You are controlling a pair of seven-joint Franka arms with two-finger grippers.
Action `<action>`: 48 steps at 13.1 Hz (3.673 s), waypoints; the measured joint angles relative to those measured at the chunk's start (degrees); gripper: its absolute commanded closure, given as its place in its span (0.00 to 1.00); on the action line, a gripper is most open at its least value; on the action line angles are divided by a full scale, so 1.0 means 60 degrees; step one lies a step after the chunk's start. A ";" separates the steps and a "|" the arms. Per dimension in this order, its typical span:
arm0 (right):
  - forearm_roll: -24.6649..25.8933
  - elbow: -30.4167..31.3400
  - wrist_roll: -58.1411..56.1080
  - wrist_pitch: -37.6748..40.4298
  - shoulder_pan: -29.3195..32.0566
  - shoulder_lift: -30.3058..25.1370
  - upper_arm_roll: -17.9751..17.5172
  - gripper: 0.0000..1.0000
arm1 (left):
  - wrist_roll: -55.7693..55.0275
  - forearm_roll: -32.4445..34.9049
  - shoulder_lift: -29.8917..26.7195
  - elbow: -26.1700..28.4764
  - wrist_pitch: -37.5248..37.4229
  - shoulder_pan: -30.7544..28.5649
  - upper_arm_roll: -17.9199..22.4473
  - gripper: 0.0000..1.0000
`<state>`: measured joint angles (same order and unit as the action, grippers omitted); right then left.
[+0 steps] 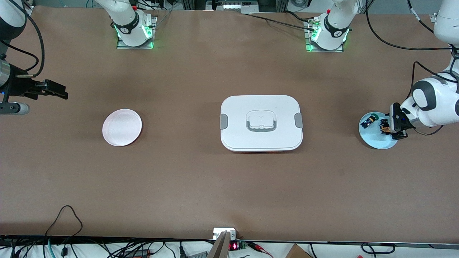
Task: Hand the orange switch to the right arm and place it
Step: 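Close the left gripper on the orange switch and lift it, then carry the orange switch with the left gripper toward the table middle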
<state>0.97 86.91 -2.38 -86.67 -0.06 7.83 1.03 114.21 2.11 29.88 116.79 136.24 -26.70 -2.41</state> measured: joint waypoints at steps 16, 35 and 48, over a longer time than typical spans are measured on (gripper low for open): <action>-0.0003 0.0111 -0.0002 0.0006 -0.0009 0.0007 -0.0001 0.00 | -0.1380 -0.0015 -0.0040 -0.0022 -0.0269 0.0001 -0.0071 0.49; -0.0736 0.0385 -0.0004 -0.0121 -0.0128 0.0007 -0.0040 0.00 | -0.0487 -0.5505 -0.0901 -0.1217 -0.5811 0.1230 -0.0269 1.00; -0.7134 0.2125 -0.0006 -0.0236 -0.0186 0.0154 -0.0053 0.00 | -0.0660 -1.7557 -0.0891 -0.1908 -0.7167 0.6131 -0.1347 1.00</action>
<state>-41.83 99.66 -2.42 -88.08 -1.18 8.76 0.71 110.26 -103.23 24.53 105.34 93.24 10.09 -10.49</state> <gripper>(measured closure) 0.000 0.260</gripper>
